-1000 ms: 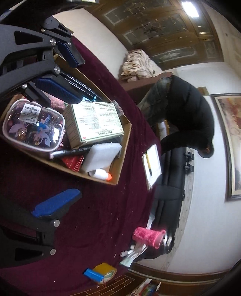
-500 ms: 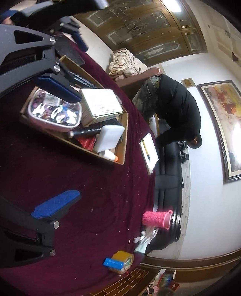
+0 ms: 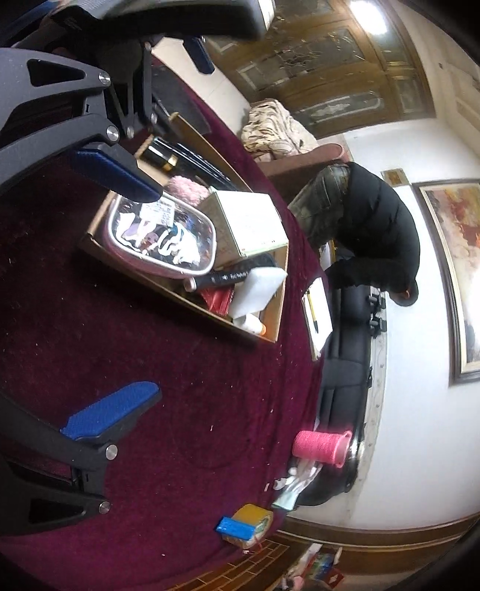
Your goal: Organize objects
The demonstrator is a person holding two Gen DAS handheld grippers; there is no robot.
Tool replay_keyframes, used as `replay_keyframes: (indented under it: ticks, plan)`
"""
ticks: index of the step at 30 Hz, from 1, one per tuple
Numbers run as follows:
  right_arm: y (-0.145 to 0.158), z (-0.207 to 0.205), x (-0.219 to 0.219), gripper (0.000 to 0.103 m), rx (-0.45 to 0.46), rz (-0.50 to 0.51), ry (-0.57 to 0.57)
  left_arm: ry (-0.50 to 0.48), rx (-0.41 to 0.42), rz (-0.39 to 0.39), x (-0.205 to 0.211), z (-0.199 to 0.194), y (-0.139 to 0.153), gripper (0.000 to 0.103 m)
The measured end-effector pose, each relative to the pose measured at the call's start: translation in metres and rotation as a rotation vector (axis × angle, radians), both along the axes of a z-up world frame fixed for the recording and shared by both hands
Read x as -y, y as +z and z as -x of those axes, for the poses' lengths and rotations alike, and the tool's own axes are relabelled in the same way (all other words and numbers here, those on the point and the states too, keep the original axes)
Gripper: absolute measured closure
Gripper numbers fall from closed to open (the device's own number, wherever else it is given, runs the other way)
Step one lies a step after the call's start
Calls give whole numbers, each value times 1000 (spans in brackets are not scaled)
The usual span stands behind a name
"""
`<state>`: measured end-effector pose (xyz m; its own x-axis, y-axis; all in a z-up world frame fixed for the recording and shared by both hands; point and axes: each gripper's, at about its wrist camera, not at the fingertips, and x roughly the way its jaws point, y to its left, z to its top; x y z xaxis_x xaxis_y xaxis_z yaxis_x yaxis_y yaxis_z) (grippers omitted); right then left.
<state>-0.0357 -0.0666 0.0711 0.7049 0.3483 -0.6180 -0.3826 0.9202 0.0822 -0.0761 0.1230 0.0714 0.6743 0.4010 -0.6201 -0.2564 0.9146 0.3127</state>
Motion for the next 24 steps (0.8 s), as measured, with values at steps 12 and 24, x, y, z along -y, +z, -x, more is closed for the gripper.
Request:
replay_keyframes:
  ticks: [12, 24]
  plan:
    - [-3, 12, -20, 1, 31, 53, 15, -17, 23, 82, -18, 12, -1, 0]
    - [-2, 15, -27, 1, 24, 28, 17, -14, 21, 99, -26, 16, -4, 0]
